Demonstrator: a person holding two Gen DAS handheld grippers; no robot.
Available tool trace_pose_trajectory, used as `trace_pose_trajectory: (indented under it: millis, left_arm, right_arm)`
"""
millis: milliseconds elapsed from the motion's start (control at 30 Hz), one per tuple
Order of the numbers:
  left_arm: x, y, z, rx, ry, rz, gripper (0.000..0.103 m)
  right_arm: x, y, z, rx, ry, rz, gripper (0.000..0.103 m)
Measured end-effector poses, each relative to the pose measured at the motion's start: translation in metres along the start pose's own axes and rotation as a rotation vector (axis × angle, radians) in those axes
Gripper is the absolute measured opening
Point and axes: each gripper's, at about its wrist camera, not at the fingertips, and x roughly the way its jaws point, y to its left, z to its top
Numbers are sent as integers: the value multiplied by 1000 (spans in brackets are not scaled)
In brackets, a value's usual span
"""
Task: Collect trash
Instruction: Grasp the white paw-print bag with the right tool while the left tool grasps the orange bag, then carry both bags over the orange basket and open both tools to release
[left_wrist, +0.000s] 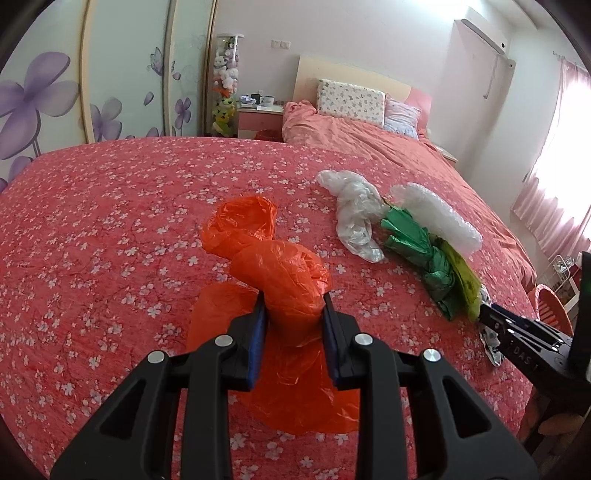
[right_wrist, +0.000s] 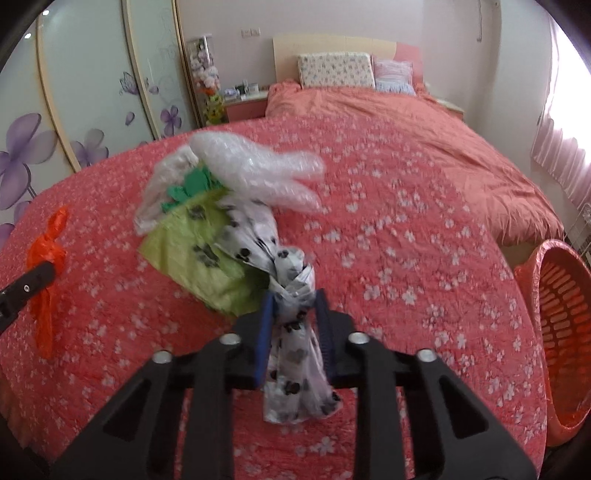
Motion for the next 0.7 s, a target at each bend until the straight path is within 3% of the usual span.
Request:
trace_pose_trajectory:
  millis: [300,700]
  left_arm:
    - [-7,-20,1,25,-9,-26,28]
    - [-27,-77,5,115,-35,-129,28]
  right_arm:
    - [-41,-33,-13,43,-82,-23,15]
    - [-110,-83,-26,118,-222,-87,15]
